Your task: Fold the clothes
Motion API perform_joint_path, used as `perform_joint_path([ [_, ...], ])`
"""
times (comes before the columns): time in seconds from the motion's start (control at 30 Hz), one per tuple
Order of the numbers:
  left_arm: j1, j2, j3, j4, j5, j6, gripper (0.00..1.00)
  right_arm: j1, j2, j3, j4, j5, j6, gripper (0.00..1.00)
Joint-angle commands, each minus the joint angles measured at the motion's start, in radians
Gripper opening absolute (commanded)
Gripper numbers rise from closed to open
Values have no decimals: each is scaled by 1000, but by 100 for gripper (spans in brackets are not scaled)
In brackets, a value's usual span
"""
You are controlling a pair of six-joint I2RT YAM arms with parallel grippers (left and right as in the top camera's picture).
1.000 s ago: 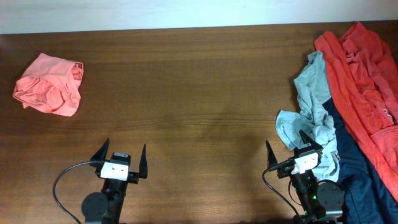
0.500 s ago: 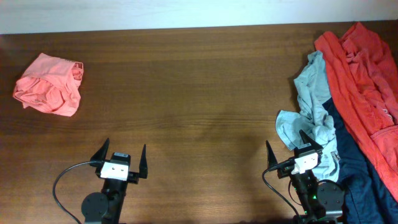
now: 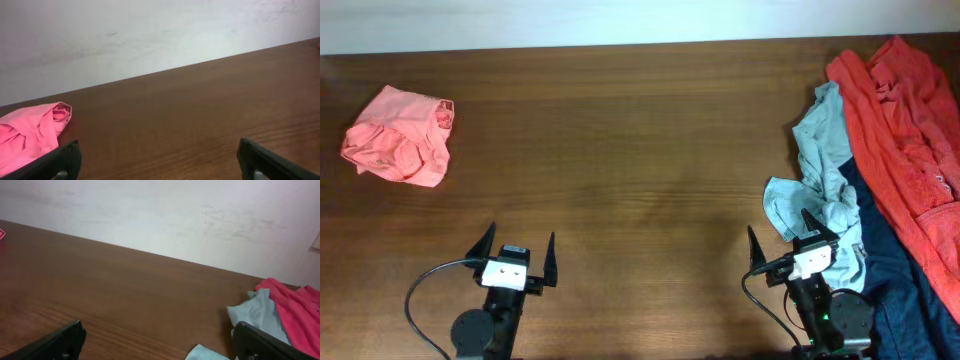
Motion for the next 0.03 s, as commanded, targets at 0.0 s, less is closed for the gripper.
perform_joint_path([
  [0.0,6,-10,-5,-5,-11,-5,99,-8,-6,-5,-6,-2,0,99],
])
